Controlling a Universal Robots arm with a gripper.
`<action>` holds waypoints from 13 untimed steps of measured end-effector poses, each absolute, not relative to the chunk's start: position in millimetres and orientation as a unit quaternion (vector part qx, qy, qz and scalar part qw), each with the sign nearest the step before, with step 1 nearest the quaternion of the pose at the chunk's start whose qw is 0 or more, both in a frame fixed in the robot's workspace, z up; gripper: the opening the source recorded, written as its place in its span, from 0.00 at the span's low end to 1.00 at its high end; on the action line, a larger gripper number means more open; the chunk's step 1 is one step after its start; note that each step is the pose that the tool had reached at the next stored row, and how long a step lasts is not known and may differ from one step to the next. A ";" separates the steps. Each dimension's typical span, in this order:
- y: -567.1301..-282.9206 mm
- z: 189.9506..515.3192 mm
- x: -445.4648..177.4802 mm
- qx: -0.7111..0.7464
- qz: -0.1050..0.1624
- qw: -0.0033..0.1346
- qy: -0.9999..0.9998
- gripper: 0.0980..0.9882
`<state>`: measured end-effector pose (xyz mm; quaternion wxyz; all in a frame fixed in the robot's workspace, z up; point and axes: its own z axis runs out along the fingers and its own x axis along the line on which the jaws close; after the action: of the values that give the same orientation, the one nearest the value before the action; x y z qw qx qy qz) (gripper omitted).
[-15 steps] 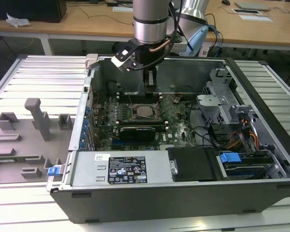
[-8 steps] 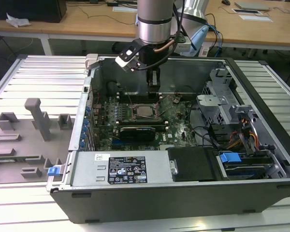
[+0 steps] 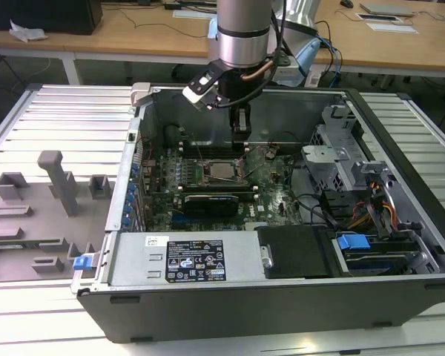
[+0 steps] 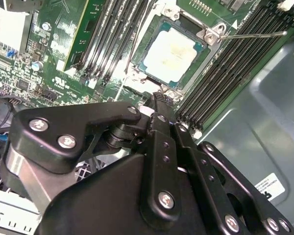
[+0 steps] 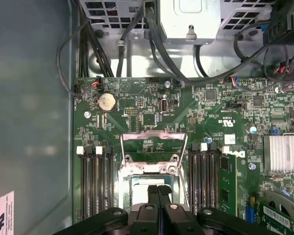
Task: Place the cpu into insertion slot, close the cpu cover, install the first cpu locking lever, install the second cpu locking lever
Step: 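Close the cpu cover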
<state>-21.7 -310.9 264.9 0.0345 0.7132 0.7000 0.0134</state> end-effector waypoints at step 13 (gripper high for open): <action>-310.9 264.9 -4.2 0.713 0.013 0.035 0.700 0.01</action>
<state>-4.2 -310.9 264.9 0.0345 0.7131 0.7001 0.0135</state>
